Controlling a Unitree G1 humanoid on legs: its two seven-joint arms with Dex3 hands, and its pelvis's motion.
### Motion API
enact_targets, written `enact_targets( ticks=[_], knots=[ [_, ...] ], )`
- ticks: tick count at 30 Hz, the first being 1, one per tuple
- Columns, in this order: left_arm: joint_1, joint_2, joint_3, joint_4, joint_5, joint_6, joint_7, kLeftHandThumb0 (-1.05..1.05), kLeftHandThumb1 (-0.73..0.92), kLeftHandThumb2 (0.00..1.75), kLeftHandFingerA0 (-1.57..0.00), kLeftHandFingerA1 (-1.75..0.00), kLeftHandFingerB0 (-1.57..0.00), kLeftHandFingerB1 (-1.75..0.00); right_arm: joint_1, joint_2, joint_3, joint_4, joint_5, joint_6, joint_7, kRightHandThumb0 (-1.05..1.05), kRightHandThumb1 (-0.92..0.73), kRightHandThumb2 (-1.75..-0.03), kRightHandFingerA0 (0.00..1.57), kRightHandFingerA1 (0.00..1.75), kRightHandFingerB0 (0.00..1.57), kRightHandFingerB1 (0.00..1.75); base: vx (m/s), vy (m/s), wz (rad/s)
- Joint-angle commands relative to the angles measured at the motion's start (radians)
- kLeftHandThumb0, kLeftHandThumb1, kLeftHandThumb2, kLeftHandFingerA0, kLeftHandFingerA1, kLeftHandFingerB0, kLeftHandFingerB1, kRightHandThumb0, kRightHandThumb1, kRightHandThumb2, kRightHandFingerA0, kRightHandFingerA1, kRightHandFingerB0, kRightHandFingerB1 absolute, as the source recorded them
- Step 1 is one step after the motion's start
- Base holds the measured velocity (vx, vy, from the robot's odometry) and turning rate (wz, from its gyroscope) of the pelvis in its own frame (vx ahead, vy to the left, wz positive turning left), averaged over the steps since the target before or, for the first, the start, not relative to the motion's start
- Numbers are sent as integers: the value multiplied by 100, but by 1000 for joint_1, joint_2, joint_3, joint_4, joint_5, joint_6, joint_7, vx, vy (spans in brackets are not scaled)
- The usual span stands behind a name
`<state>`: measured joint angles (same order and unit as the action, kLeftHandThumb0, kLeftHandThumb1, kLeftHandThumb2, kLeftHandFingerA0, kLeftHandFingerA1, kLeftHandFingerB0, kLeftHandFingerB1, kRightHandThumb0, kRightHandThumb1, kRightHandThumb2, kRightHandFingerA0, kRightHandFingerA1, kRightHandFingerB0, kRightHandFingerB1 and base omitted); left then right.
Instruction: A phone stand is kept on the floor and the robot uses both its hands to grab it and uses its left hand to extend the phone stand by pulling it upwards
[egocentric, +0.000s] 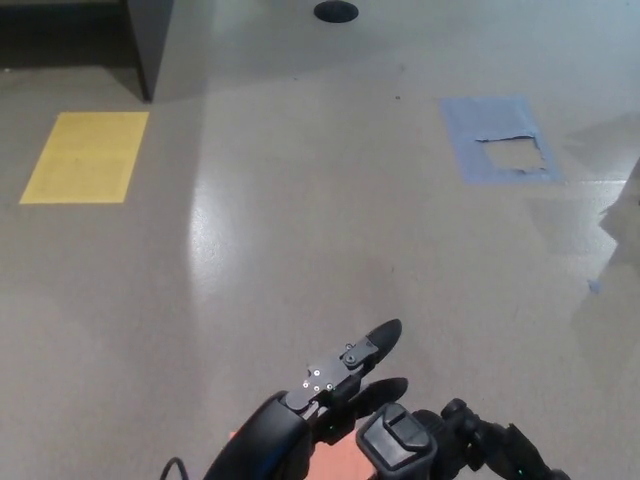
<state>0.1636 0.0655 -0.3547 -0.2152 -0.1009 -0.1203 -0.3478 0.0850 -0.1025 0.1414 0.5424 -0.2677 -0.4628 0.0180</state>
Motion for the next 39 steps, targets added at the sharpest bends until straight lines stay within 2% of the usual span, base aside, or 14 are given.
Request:
enact_targets(
  ticks=[1,7,8,9,26,27,28,29,30,32,35,37,38,39],
  knots=[
    [8,-12,4,-6,-15,27,9,-93,53,92,-8,-39,-4,-10,2,-6,-2,11,5,5,-19,-105,-57,-58,0,43,0,50,0,0,0],
    [16,-23,-25,-12,-3,28,3,-95,68,63,-12,-31,0,-19,7,-2,2,1,-2,24,-30,-105,-57,-60,0,47,0,55,0,0,0],
    [23,-25,-36,-18,-1,33,4,-90,52,94,-9,-39,-4,-8,6,-2,2,5,2,27,-26,-105,-43,-88,0,55,0,61,0,0,0],
    [34,-28,-49,-26,-7,33,1,-89,52,94,-9,-39,-3,-8,5,-2,0,8,11,28,-19,-105,-56,-60,0,42,0,51,0,0,0],
    [151,31,-222,-213,-25,116,-28,-90,51,97,-8,-19,0,0,-31,-26,14,151,-30,-164,-90,-100,-61,-59,0,37,0,56,0,0,0],
    [146,3,-224,-209,-7,144,12,-79,46,92,-6,-32,0,-9,-42,-32,24,158,-53,-152,-105,-95,-52,-97,0,55,0,60,0,0,0],
    [148,-20,-227,-210,13,170,49,-72,42,86,-6,-46,0,-18,-45,-29,22,164,-38,-144,-88,-102,-63,-58,0,41,0,56,0,0,0],
    [152,-45,-233,-218,56,207,102,-70,43,78,-21,-46,-6,-31,-47,-30,27,157,-48,-125,-96,-101,-58,-102,0,60,0,61,0,0,0],
    [160,-84,-243,-227,135,256,184,-54,50,56,-43,-45,-34,-35,-45,-35,37,136,-75,-100,-115,-102,-59,-104,0,58,0,59,0,0,0],
    [166,-157,-251,-224,214,324,294,-39,50,55,-60,-63,-55,-62,-49,-40,43,133,-82,-107,-118,-102,-60,-103,0,53,0,56,0,0,0],
    [119,-248,-233,-160,275,375,406,-24,61,54,-77,-165,-61,-164,-38,5,8,125,33,-93,-49,-105,-42,-80,0,54,0,71,0,0,0],
    [63,-315,-203,-84,302,376,487,-18,66,59,-90,-175,-63,-175,-28,14,10,95,19,-46,-65,-105,-55,-58,0,47,0,52,0,0,0],
    [29,-343,-184,-40,311,367,527,-14,66,59,-90,-175,-62,-175,-26,19,10,97,21,-52,-66,-105,-43,-85,0,53,0,56,0,0,0],
    [9,-362,-167,-15,307,369,546,-12,66,59,-91,-175,-61,-175,-23,22,12,97,12,-59,-77,-105,-56,-59,0,48,0,51,0,0,0]
  ],
)
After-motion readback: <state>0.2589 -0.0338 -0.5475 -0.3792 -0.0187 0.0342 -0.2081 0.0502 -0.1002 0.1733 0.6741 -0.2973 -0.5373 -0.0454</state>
